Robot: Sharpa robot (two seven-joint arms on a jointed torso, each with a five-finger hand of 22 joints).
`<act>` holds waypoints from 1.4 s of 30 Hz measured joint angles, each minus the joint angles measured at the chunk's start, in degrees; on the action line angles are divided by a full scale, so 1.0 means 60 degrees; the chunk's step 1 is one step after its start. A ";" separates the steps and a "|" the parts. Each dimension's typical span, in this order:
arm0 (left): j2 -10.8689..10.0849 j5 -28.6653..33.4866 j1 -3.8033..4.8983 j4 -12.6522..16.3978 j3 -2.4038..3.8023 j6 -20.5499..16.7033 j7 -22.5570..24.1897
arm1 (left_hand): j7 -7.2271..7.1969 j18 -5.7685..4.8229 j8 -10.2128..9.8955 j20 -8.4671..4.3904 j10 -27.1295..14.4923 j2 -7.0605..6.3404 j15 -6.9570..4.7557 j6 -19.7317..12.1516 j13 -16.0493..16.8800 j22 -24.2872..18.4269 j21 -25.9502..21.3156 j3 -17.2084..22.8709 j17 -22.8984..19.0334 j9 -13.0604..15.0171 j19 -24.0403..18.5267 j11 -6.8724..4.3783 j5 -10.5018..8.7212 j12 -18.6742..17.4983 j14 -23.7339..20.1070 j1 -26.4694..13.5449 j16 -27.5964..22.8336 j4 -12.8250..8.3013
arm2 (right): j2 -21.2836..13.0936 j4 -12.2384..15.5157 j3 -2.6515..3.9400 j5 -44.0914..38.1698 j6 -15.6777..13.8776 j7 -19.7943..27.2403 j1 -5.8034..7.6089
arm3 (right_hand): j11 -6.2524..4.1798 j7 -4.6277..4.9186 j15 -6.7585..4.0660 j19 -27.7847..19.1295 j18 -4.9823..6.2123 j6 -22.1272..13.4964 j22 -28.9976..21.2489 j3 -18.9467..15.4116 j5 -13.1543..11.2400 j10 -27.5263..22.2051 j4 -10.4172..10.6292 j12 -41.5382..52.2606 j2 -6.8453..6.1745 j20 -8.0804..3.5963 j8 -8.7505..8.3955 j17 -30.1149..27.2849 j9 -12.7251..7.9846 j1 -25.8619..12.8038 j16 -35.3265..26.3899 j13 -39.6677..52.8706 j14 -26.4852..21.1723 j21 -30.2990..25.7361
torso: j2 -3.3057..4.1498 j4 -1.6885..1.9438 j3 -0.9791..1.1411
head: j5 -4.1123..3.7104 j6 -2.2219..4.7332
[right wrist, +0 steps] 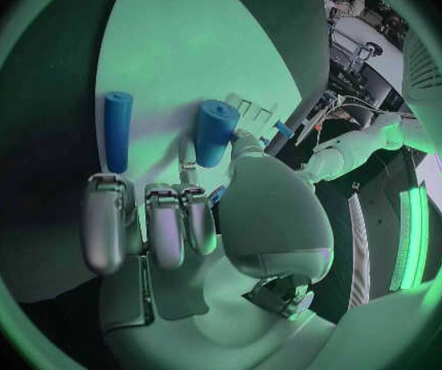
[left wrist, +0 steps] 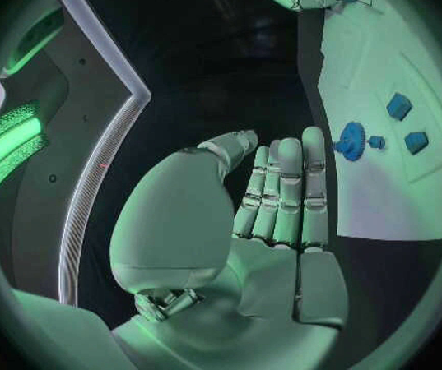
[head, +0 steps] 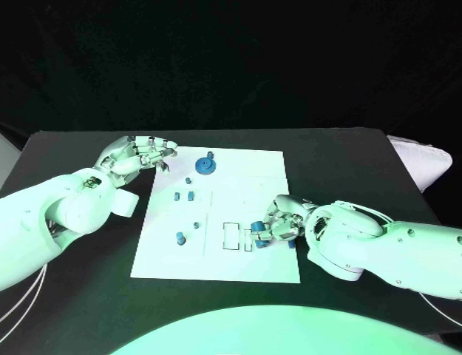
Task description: Assemble the parts on the task board
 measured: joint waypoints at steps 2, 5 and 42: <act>-0.0003 0.0000 0.0000 0.0000 0.0000 0.0002 -0.0002 | 0.0000 -0.0001 0.0000 0.0000 0.0000 0.0000 0.0000 0.0000 0.0000 0.0000 0.0000 0.0000 0.0000 0.0000 0.0000 0.0000 0.0000 0.0000 0.0000 0.0000 0.0000 0.0000 | -0.0038 0.0038 -0.0003 0.0115 -0.0067 0.0005 -0.0009 | 0.0000 -0.0002 0.0000 0.0000 0.0000 0.0001 0.0000 0.0132 0.0300 0.0000 0.0002 0.0000 0.0000 0.0000 -0.0070 0.0000 0.0000 0.0000 0.0000 0.0000 0.0000 0.0028 | 0.0001 0.0000 0.0001 | 0.0005 0.0011; -0.0012 0.0000 0.0000 0.0001 0.0000 0.0004 -0.0007 | 0.0000 -0.0001 0.0000 0.0000 0.0000 0.0000 0.0000 0.0000 -0.0008 0.0000 0.0000 0.0000 0.0000 0.0000 0.0000 0.0000 0.0000 0.0000 0.0000 0.0000 0.0000 0.0000 | -0.0145 0.0144 -0.0014 0.0406 -0.0211 0.0018 -0.0009 | -0.0045 -0.0064 -0.0025 0.0000 0.0001 0.0023 -0.0001 0.0346 0.0818 -0.0045 -0.0001 0.0000 -0.0110 0.0000 -0.0184 0.0000 -0.0277 0.0110 0.0000 -0.0001 0.0025 0.0055 | 0.0001 0.0000 0.0002 | 0.0026 0.0016; 0.0027 0.0199 -0.0001 -0.0011 -0.0002 0.0021 -0.0092 | -0.0033 0.0000 -0.0001 0.0036 0.0000 0.0000 -0.0035 -0.0033 -0.0007 -0.0018 0.0000 0.0000 0.0000 0.0006 0.0036 0.0000 0.0000 0.0000 -0.0035 0.0000 0.0000 0.0000 | 0.0604 0.0238 -0.0155 0.2469 -0.0002 0.0279 0.0824 | -0.0097 0.0043 -0.0072 0.0036 0.0000 0.0233 -0.0005 0.2354 -0.0423 -0.0025 -0.0014 0.0000 -0.0499 -0.0036 -0.0122 -0.0001 -0.1076 -0.0573 0.0000 -0.0005 -0.0001 0.0242 | 0.0020 0.0016 -0.0007 | 0.0129 0.0059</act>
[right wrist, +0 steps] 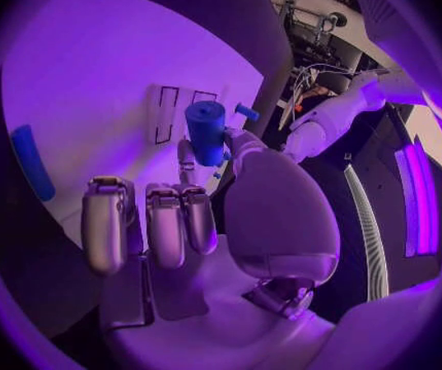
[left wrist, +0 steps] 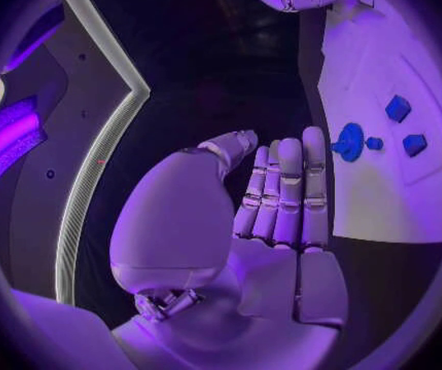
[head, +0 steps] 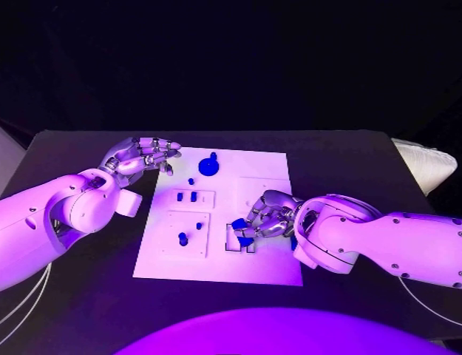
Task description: Assemble the parts on the task board
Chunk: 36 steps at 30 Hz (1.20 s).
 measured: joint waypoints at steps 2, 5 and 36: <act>-0.0007 0.0004 0.0000 0.0014 0.0000 0.0001 -0.0002 | 0.0000 0.0000 0.0000 0.0000 0.0000 0.0000 0.0000 0.0000 0.0000 0.0000 0.0000 0.0000 0.0000 0.0000 0.0000 0.0000 0.0000 0.0000 0.0000 0.0000 0.0000 0.0000 | 0.0081 -0.0079 -0.0003 -0.0081 0.0001 -0.0059 -0.0018 | 0.0001 -0.0044 0.0000 0.0000 0.0000 0.0083 0.0000 0.0015 -0.0125 0.0000 -0.0008 0.0000 0.0018 0.0000 0.0056 0.0000 0.0105 -0.0274 0.0000 0.0000 0.0000 0.0071 | 0.0000 -0.0001 -0.0003 | 0.0012 -0.0005; -0.0016 0.0006 0.0000 0.0034 0.0000 0.0005 -0.0008 | 0.0000 0.0000 0.0000 0.0000 0.0000 0.0000 0.0000 0.0000 0.0000 0.0000 0.0000 0.0000 0.0000 -0.0001 0.0000 0.0000 0.0000 0.0000 0.0000 0.0000 0.0000 0.0000 | 0.0192 -0.0186 -0.0008 -0.0230 0.0008 -0.0155 -0.0059 | 0.0000 -0.0089 -0.0035 0.0000 -0.0001 0.0158 -0.0001 0.0027 -0.0268 0.0001 0.0000 0.0000 -0.0006 0.0000 0.0072 0.0000 0.0108 -0.0397 0.0000 0.0003 0.0035 0.0099 | 0.0001 -0.0005 -0.0003 | 0.0027 -0.0008; -0.0089 0.0004 0.0000 0.0119 0.0002 0.0030 -0.0060 | 0.0036 0.0000 0.0040 -0.0036 -0.0035 0.0000 0.0000 -0.0035 -0.0007 -0.0013 -0.0038 0.0000 0.0000 -0.0004 0.0035 -0.0035 0.0000 0.0000 0.0000 0.0000 0.0000 0.0000 | 0.0669 -0.0554 -0.0026 -0.1244 0.0223 -0.0455 -0.0290 | -0.0069 -0.0274 -0.0067 -0.0001 0.0000 0.0404 0.0005 -0.0152 -0.1064 0.0002 0.0021 0.0000 0.0138 -0.0071 0.0267 -0.0001 0.0214 -0.1411 0.0000 0.0003 0.0001 0.0170 | 0.0006 -0.0011 0.0005 | 0.0102 -0.0059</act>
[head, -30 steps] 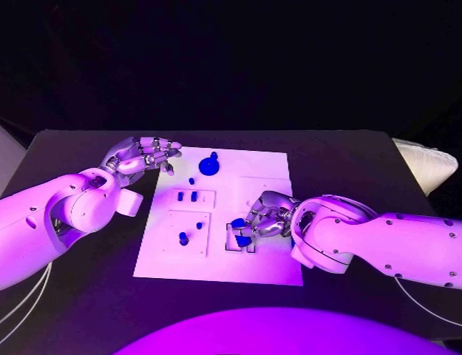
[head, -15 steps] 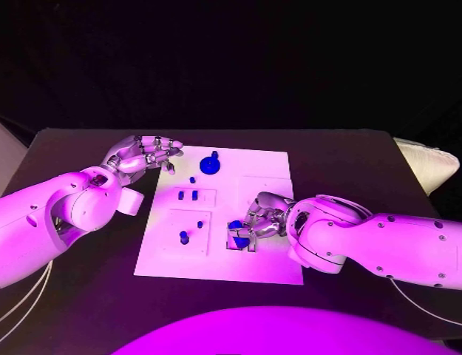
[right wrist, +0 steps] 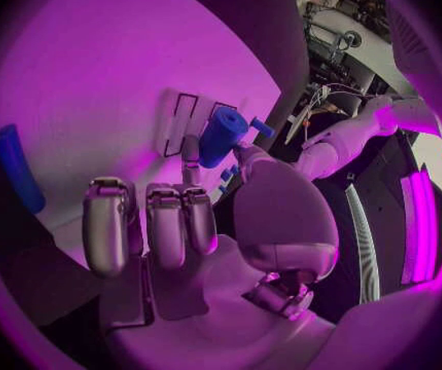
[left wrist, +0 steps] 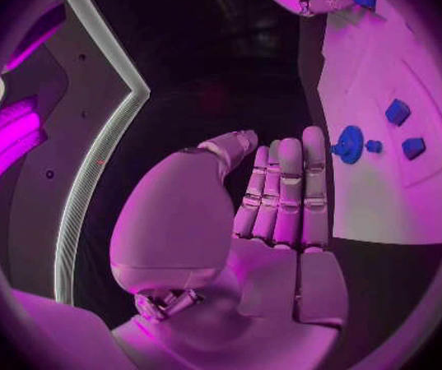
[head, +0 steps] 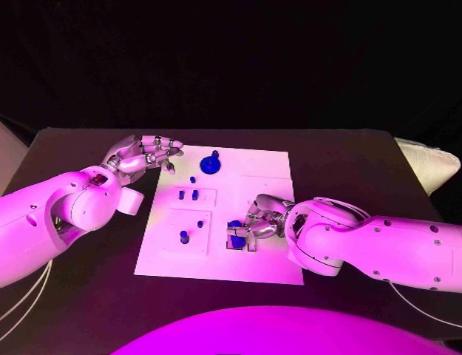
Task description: Assemble the parts on the task board
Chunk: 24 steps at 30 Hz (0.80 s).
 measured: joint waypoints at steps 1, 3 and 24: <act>0.0000 0.0000 0.0000 0.0000 0.0000 0.0000 -0.0001 | 0.0000 0.0000 0.0000 0.0000 0.0000 0.0000 0.0000 0.0000 0.0000 0.0000 0.0000 0.0000 0.0000 0.0000 0.0000 0.0000 0.0000 0.0000 0.0000 0.0000 0.0000 0.0000 | 0.0003 -0.0001 0.0000 -0.0022 -0.0003 -0.0009 -0.0003 | 0.0000 -0.0001 0.0000 0.0000 0.0001 -0.0001 0.0000 -0.0090 -0.0016 0.0000 -0.0005 0.0000 0.0021 0.0000 0.0000 0.0000 0.0003 -0.0148 0.0000 0.0000 0.0000 0.0000 | 0.0000 0.0000 0.0001 | 0.0000 0.0008; 0.0000 0.0000 0.0000 0.0000 0.0000 0.0001 -0.0003 | 0.0000 0.0001 0.0000 0.0000 0.0000 0.0000 0.0000 0.0000 0.0000 0.0000 0.0000 0.0000 0.0000 0.0000 0.0000 0.0000 0.0000 0.0000 0.0000 0.0000 0.0000 0.0000 | 0.0004 -0.0001 0.0000 -0.0057 -0.0007 -0.0020 -0.0005 | 0.0000 -0.0001 0.0000 0.0000 0.0000 0.0000 0.0000 -0.0232 -0.0016 0.0000 0.0001 0.0000 0.0039 0.0000 0.0026 0.0000 0.0022 -0.0332 0.0000 -0.0001 0.0000 0.0000 | 0.0000 -0.0001 0.0001 | -0.0008 0.0016; -0.0018 -0.0001 0.0000 -0.0010 -0.0001 0.0002 -0.0023 | 0.0000 0.0000 -0.0003 0.0000 -0.0034 0.0000 0.0000 0.0000 0.0001 -0.0013 0.0000 0.0000 0.0000 -0.0001 0.0000 0.0034 0.0000 0.0000 0.0000 0.0000 0.0000 0.0000 | -0.0510 0.0552 -0.0011 -0.0356 -0.0058 -0.0014 -0.0074 | 0.0000 -0.0002 -0.0001 0.0000 0.0000 -0.0068 -0.0003 -0.0828 -0.0477 -0.0002 -0.0019 0.0000 0.0296 0.0001 0.0170 -0.0001 0.0112 -0.0975 0.0000 -0.0003 -0.0001 0.0000 | -0.0001 -0.0005 0.0014 | 0.0003 0.0017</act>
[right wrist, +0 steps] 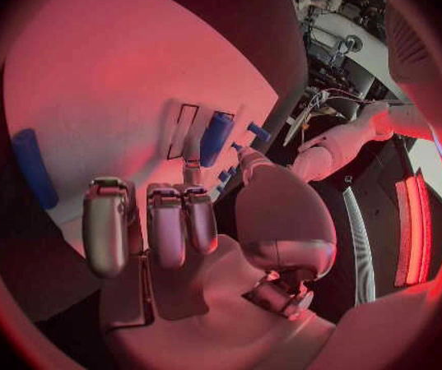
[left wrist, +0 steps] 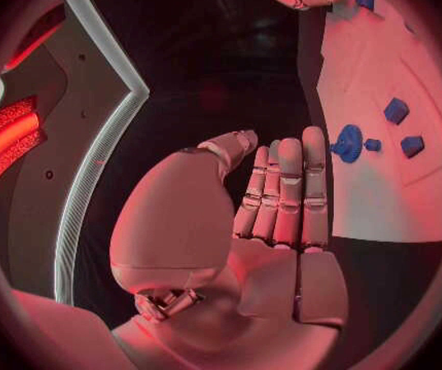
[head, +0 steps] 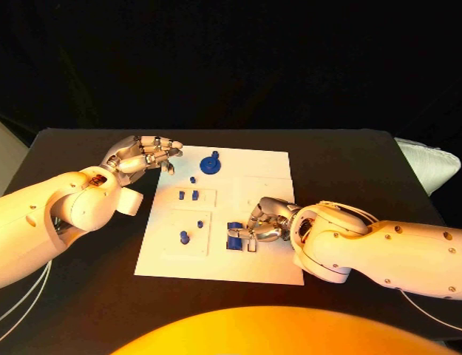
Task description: Assemble the parts on the task board
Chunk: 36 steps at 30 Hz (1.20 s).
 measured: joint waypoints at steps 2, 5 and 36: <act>-0.0003 -0.0001 0.0000 0.0000 0.0000 0.0000 -0.0001 | 0.0000 0.0000 0.0000 0.0000 0.0000 0.0000 0.0000 0.0000 0.0000 0.0000 0.0000 0.0000 0.0000 0.0000 0.0000 0.0000 0.0000 0.0000 0.0000 0.0000 0.0000 0.0000 | -0.0121 0.0070 0.0003 -0.0006 -0.0026 0.0051 -0.0001 | 0.0000 0.0003 0.0000 0.0000 0.0000 -0.0069 0.0000 -0.0033 0.0000 0.0000 -0.0034 0.0000 -0.0047 0.0000 0.0000 0.0000 0.0013 0.0352 0.0000 0.0000 0.0000 0.0000 | 0.0000 0.0000 0.0000 | 0.0003 -0.0001; -0.0003 -0.0002 0.0000 -0.0002 0.0003 0.0000 -0.0002 | 0.0000 -0.0001 0.0000 0.0000 0.0000 0.0000 0.0000 0.0000 0.0000 0.0001 0.0000 0.0000 0.0000 0.0000 0.0000 0.0000 0.0000 0.0000 0.0000 0.0000 0.0000 0.0000 | -0.0341 0.0205 0.0005 0.0011 -0.0139 0.0229 -0.0003 | 0.0000 0.0019 0.0000 0.0000 0.0000 -0.0133 -0.0001 -0.0038 0.0114 0.0000 -0.0038 0.0000 -0.0054 0.0000 0.0000 0.0000 0.0016 0.1039 0.0000 0.0000 0.0000 -0.0119 | -0.0001 -0.0005 0.0000 | 0.0008 0.0009; 0.0050 -0.0003 -0.0011 0.0026 0.0000 -0.0059 0.0124 | 0.0000 -0.0001 0.0036 0.0000 0.0001 0.0000 0.0000 0.0000 0.0001 -0.0006 0.0000 -0.0028 0.0000 -0.0001 -0.0001 0.0000 0.0000 0.0038 0.0000 0.0000 0.0000 0.0028 | -0.3788 0.0828 0.0072 0.1130 -0.0196 0.1733 0.0214 | 0.0001 0.0164 0.0001 0.0000 0.0000 -0.0467 -0.0004 0.0149 0.0052 0.0000 -0.0066 0.0000 -0.0376 0.0002 -0.0169 0.0000 -0.0005 0.3118 0.0000 0.0003 0.0000 -0.0266 | -0.0007 -0.0012 -0.0002 | -0.0505 0.0108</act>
